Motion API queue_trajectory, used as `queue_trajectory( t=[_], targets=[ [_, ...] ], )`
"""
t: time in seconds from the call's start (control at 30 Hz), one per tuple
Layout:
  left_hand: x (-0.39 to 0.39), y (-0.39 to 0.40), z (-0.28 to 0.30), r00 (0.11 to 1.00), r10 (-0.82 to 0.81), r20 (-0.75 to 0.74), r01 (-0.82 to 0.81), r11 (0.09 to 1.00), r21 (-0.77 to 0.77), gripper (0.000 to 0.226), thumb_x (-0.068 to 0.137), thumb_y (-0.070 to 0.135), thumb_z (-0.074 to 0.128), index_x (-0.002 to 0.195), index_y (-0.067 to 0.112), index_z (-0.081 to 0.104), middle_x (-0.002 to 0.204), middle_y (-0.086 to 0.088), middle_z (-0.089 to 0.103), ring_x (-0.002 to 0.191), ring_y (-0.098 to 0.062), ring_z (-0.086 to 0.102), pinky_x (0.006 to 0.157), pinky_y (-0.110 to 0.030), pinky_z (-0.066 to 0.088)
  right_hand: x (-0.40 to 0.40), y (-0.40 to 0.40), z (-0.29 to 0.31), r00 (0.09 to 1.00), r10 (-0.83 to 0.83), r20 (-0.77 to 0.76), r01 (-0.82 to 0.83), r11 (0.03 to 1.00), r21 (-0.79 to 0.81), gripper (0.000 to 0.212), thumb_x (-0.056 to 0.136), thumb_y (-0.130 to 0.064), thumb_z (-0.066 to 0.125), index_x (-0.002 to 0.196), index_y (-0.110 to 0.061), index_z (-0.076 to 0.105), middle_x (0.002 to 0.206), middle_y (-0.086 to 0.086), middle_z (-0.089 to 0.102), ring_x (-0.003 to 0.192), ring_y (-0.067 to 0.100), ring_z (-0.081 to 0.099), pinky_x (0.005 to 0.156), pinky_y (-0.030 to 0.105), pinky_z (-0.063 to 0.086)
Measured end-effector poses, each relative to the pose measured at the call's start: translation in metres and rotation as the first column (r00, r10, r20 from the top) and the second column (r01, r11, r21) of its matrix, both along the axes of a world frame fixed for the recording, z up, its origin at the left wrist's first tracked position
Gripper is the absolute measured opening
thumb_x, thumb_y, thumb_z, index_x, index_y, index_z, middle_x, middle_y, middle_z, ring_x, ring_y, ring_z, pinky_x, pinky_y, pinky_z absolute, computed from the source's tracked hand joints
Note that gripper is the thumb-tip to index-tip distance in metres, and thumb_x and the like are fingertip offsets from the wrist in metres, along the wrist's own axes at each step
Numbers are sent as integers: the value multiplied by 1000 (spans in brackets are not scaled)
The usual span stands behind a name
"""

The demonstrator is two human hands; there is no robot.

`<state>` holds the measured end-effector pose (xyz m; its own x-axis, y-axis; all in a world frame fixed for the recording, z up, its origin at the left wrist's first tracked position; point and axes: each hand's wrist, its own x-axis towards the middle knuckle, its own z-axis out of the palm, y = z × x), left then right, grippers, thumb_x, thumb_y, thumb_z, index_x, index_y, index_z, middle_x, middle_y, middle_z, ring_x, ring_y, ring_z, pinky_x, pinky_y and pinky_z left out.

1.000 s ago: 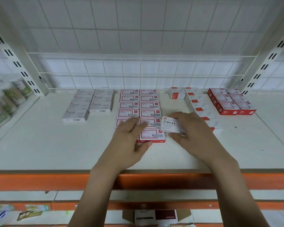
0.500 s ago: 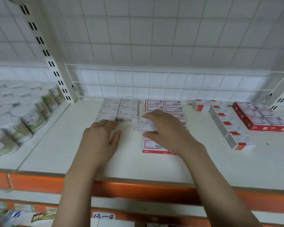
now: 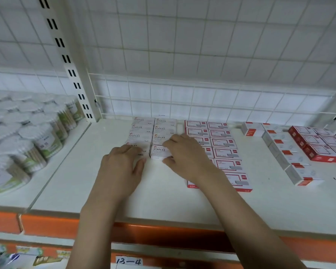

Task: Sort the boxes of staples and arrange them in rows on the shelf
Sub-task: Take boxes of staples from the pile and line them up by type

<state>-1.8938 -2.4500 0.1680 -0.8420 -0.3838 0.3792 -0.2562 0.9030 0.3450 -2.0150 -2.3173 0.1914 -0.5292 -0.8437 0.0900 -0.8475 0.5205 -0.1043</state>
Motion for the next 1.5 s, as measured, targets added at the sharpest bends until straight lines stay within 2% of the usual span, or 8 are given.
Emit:
queue_trajectory(
  t=[0.13, 0.3, 0.53, 0.77, 0.87, 1.03, 1.23, 1.5],
  targets=[
    [1, -3, -4, 1000, -7, 30, 6, 999, 31, 49, 79, 39, 36, 95, 6, 69, 96, -12, 68, 83, -39, 64, 68, -48, 54, 18, 17, -10, 999, 42, 25, -40, 995, -94, 31, 93, -19, 45, 120, -8, 56, 123, 6, 54, 116, 27, 46, 98, 35, 35],
    [1, -1, -6, 997, -19, 75, 16, 999, 36, 48, 80, 39, 35, 96, 7, 67, 99, -12, 67, 83, -39, 63, 68, -49, 54, 23, 16, -22, 997, 47, 63, -42, 996, -78, 32, 90, -15, 50, 119, -2, 56, 126, 10, 53, 116, 31, 49, 98, 39, 42],
    [-2, 1, -4, 994, -54, 94, 50, 998, 43, 48, 80, 39, 35, 97, 7, 66, 99, -12, 66, 83, -39, 62, 69, -46, 53, 19, 9, -18, 997, 23, 70, -20, 999, -43, 37, 93, -19, 44, 127, -6, 50, 134, 5, 46, 121, 28, 43, 102, 34, 37],
    [-21, 21, 7, 987, -139, 80, 137, 990, 32, 48, 81, 36, 37, 102, 5, 66, 102, -14, 66, 87, -38, 62, 71, -49, 53, 17, 42, -6, 995, -76, 62, 84, 988, -132, 41, 86, -21, 46, 122, -4, 56, 126, 12, 55, 119, 32, 48, 103, 37, 38],
    [-38, 45, 16, 976, -211, 52, 209, 977, 44, 46, 82, 34, 37, 106, 6, 66, 104, -13, 65, 90, -38, 61, 75, -49, 52, 9, 75, 8, 985, -172, 23, 173, 977, -128, 42, 91, -22, 45, 130, -7, 51, 134, 10, 50, 125, 29, 43, 106, 35, 32],
    [-69, 105, 29, 937, -343, 63, 341, 939, 40, 37, 95, 25, 45, 132, 18, 49, 133, -2, 51, 122, -22, 44, 104, -39, 36, -2, 145, 22, 935, -355, -2, 351, 927, -134, 46, 91, -23, 51, 135, -12, 46, 136, 7, 48, 124, 26, 44, 105, 32, 33],
    [-102, 193, 33, 865, -487, 117, 490, 872, 9, 40, 97, 31, 41, 136, 23, 43, 132, 2, 51, 122, -19, 43, 103, -36, 34, -10, 246, 15, 837, -547, 26, 543, 822, -174, 43, 87, -20, 55, 128, -8, 53, 123, 9, 56, 112, 30, 52, 95, 33, 42],
    [-150, 355, 31, 787, -608, 105, 611, 792, 9, 40, 97, 34, 40, 137, 27, 39, 136, 8, 47, 127, -15, 38, 104, -32, 30, -20, 409, 7, 692, -721, 35, 713, 676, -185, 48, 92, -30, 48, 138, -19, 40, 127, 2, 49, 116, 24, 48, 96, 33, 39]
  ],
)
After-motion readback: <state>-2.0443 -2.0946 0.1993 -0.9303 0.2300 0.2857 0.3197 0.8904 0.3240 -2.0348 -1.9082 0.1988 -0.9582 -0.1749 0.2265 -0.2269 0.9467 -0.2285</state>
